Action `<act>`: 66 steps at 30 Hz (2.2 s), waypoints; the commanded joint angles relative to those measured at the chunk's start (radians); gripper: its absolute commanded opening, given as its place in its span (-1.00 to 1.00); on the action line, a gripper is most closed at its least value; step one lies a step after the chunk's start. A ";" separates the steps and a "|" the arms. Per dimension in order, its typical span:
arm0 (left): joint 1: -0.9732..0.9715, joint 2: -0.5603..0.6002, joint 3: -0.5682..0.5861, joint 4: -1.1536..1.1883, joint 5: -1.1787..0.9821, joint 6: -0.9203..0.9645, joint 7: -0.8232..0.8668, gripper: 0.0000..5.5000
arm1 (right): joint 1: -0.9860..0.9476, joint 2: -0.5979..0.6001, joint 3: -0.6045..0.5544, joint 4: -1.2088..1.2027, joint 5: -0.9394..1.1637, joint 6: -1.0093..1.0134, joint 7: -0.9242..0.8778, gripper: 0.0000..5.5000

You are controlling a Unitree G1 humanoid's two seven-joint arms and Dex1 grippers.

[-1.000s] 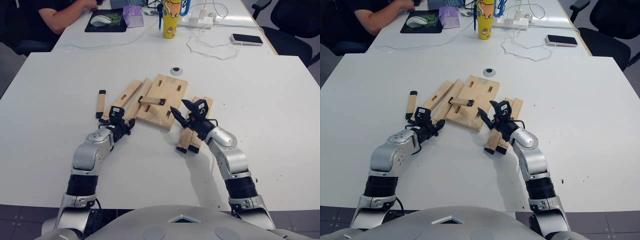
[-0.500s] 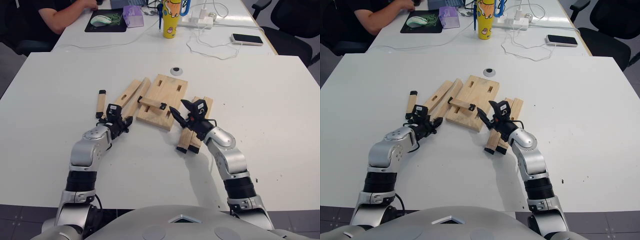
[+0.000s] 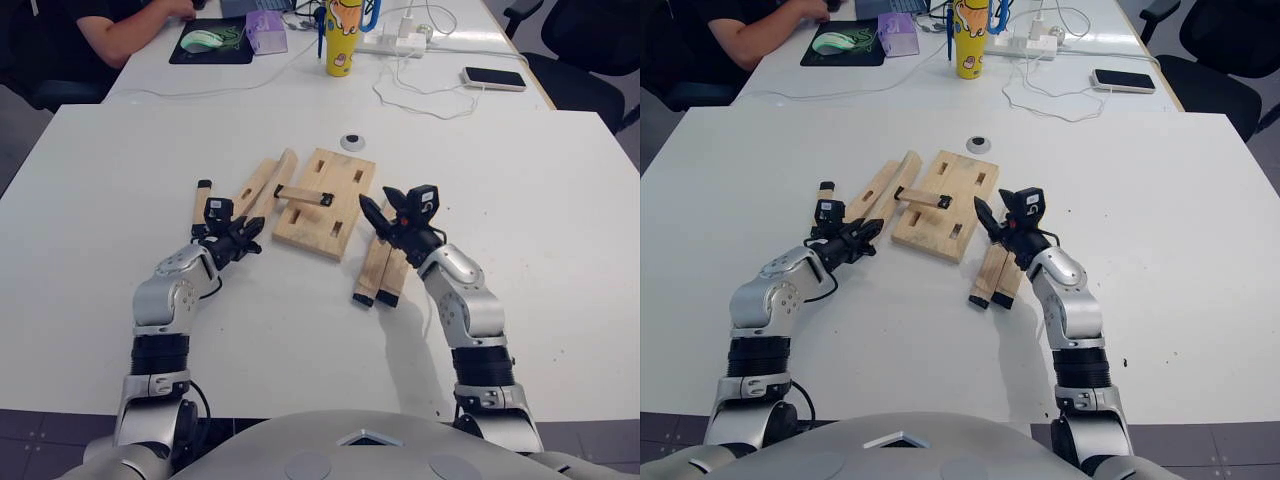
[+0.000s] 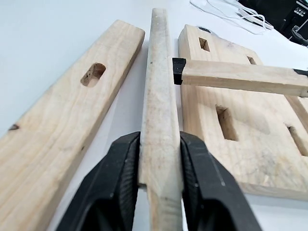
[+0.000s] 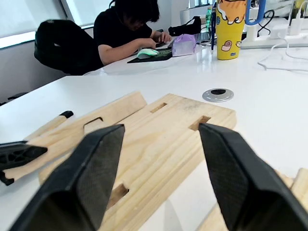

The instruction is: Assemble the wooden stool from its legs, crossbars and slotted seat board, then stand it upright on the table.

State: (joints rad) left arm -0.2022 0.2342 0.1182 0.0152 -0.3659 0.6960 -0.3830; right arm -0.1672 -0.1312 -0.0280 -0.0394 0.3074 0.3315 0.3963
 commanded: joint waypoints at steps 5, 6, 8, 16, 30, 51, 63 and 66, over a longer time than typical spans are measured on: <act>-0.068 0.062 0.151 -0.019 -0.317 0.092 -0.253 -0.61 | -0.124 -0.070 -0.148 0.117 0.184 0.108 0.100 0.18; -0.076 0.080 0.173 -0.007 -0.367 0.119 -0.296 -0.61 | -0.142 -0.080 -0.184 0.123 0.259 0.165 0.138 0.25; -0.083 0.136 0.183 0.006 -0.434 0.172 -0.396 -0.61 | -0.181 -0.096 -0.263 0.135 0.431 0.291 0.192 0.36; -0.186 0.242 0.209 0.058 -0.681 0.416 -0.599 -0.61 | -0.312 -0.100 -0.428 0.242 0.907 0.719 0.103 0.76; -0.171 0.205 0.132 0.042 -0.727 0.482 -0.601 -0.61 | -0.310 -0.012 -0.454 0.171 1.283 0.796 -0.106 0.96; -0.133 0.196 0.092 -0.003 -0.733 0.499 -0.574 -0.61 | -0.258 -0.017 -0.345 0.079 1.201 0.669 -0.121 0.40; -0.129 0.198 0.063 0.016 -0.687 0.457 -0.569 -0.61 | -0.240 -0.026 -0.306 0.049 1.102 0.603 -0.063 -0.27; -0.133 0.192 0.069 0.027 -0.684 0.444 -0.570 -0.61 | -0.243 -0.026 -0.308 0.063 1.089 0.595 -0.060 -0.44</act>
State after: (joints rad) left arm -0.3355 0.4283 0.1822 0.0353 -1.0575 1.1560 -0.9553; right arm -0.4128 -0.1469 -0.3371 0.0128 1.4173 0.9367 0.3291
